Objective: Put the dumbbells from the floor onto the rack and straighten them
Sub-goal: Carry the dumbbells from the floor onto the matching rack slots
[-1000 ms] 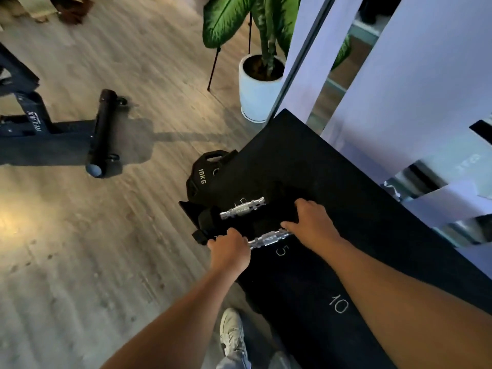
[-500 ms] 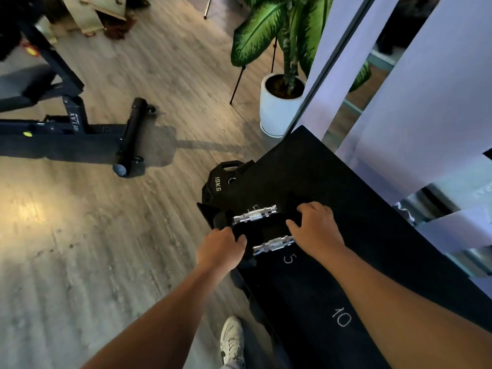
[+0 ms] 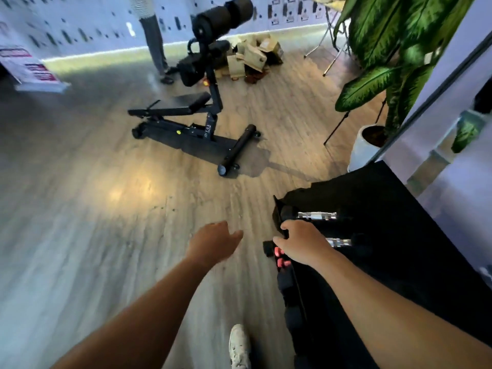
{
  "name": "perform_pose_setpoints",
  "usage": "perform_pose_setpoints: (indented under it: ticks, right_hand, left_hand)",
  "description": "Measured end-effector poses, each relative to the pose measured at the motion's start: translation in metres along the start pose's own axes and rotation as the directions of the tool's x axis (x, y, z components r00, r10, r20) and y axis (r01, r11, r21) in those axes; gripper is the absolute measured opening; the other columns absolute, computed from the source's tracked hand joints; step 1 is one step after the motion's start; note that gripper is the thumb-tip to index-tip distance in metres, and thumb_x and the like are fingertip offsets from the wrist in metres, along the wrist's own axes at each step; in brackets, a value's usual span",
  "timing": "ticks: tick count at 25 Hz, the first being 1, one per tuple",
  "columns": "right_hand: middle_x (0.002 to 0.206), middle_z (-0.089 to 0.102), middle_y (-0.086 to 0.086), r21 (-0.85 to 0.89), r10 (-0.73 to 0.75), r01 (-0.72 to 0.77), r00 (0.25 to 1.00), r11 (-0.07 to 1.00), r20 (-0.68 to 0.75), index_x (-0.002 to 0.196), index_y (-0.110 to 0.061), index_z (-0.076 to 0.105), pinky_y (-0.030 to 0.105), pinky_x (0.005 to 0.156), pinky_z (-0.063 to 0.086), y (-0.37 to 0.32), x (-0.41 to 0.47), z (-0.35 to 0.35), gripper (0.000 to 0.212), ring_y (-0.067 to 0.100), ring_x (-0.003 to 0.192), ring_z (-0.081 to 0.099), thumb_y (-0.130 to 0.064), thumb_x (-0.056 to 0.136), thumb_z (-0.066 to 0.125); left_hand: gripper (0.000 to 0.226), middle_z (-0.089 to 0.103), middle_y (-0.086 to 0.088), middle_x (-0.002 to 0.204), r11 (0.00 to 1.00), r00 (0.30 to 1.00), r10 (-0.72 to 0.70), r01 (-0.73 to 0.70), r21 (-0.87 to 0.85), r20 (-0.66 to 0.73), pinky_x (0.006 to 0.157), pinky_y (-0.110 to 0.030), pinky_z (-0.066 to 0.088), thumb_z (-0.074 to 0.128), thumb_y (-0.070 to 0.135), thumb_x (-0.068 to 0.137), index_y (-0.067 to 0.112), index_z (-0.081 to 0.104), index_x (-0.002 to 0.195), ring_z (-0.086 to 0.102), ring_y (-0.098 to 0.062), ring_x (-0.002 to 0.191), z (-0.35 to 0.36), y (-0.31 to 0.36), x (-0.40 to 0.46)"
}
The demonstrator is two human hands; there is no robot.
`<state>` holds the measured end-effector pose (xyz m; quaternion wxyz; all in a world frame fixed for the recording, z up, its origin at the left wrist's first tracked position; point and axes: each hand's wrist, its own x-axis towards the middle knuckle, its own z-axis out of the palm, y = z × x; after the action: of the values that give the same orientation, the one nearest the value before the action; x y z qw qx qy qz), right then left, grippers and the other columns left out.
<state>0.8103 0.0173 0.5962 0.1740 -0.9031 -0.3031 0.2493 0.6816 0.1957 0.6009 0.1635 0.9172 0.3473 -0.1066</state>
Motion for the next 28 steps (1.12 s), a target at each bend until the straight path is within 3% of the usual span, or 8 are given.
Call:
perform_pose_setpoints:
  ticks: [4,7,10,15,19,23,28]
  right_hand:
    - [0.113,0.066,0.004,-0.062,-0.155,0.162,0.982,0.985,0.111,0.114,-0.014,0.064,0.045,0.091,0.052,-0.067,-0.016,0.021,0.051,0.030,0.108,0.062,-0.057,0.090,0.053]
    - [0.134,0.060,0.004,-0.108,-0.280,0.308,0.935,0.945,0.220,0.135,-0.015,0.058,0.041,0.100,0.049,-0.130,-0.031,0.046,0.059,0.026,0.121,0.058,-0.057,0.094,0.052]
    - [0.144,0.056,0.006,-0.106,-0.387,0.433,0.873,0.895,0.296,0.144,-0.017,0.052,0.040,0.102,0.049,-0.192,-0.054,0.084,0.063,0.026,0.126,0.057,-0.055,0.094,0.055]
    - [0.143,0.058,0.010,-0.198,-0.480,0.618,0.741,0.761,0.469,0.142,-0.020,0.056,0.035,0.104,0.045,-0.277,-0.103,0.163,0.059,0.029,0.129,0.055,-0.051,0.092,0.056]
    - [0.140,0.060,0.009,-0.222,-0.474,0.678,0.675,0.701,0.566,0.139,-0.018,0.058,0.032,0.099,0.046,-0.319,-0.149,0.222,0.057,0.029,0.128,0.055,-0.049,0.091,0.059]
    - [0.136,0.062,0.010,-0.231,-0.463,0.708,0.637,0.668,0.616,0.132,-0.011,0.062,0.034,0.096,0.046,-0.341,-0.176,0.274,0.054,0.029,0.124,0.057,-0.047,0.092,0.060]
    - [0.142,0.057,0.006,-0.206,-0.463,0.728,0.601,0.654,0.652,0.143,-0.022,0.054,0.032,0.094,0.045,-0.349,-0.172,0.336,0.055,0.028,0.128,0.054,-0.048,0.095,0.059]
  left_hand:
    - [0.065,0.066,-0.011,0.125,0.988,0.985,-0.153,0.154,0.008,-0.076,0.083,-0.038,0.049,0.039,0.063,0.098,0.011,0.058,0.131,0.063,-0.029,0.110,-0.020,-0.071,-0.065]
    - [0.064,0.065,-0.011,0.129,0.954,0.945,-0.301,0.298,-0.042,-0.125,0.083,-0.037,0.046,0.039,0.062,0.099,0.011,0.057,0.133,0.061,-0.030,0.115,-0.031,-0.133,-0.119]
    - [0.062,0.065,-0.011,0.130,0.887,0.877,-0.460,0.447,-0.117,-0.140,0.084,-0.038,0.046,0.039,0.063,0.099,0.013,0.059,0.130,0.060,-0.030,0.117,-0.029,-0.196,-0.176]
    - [0.057,0.067,-0.016,0.125,0.712,0.725,-0.684,0.640,-0.291,-0.078,0.089,-0.039,0.052,0.045,0.060,0.095,0.011,0.064,0.118,0.062,-0.035,0.115,0.003,-0.288,-0.276]
    - [0.050,0.070,-0.020,0.116,0.602,0.653,-0.757,0.690,-0.401,-0.014,0.077,-0.036,0.048,0.045,0.051,0.097,0.007,0.065,0.110,0.065,-0.037,0.105,0.033,-0.341,-0.344]
    - [0.057,0.070,-0.021,0.113,0.536,0.608,-0.794,0.714,-0.451,0.019,0.076,-0.038,0.049,0.043,0.056,0.097,0.005,0.066,0.107,0.066,-0.039,0.102,0.068,-0.380,-0.384]
    - [0.055,0.069,-0.019,0.119,0.455,0.570,-0.812,0.751,-0.479,0.122,0.087,-0.042,0.052,0.042,0.057,0.095,0.010,0.066,0.110,0.064,-0.038,0.107,0.116,-0.413,-0.387]
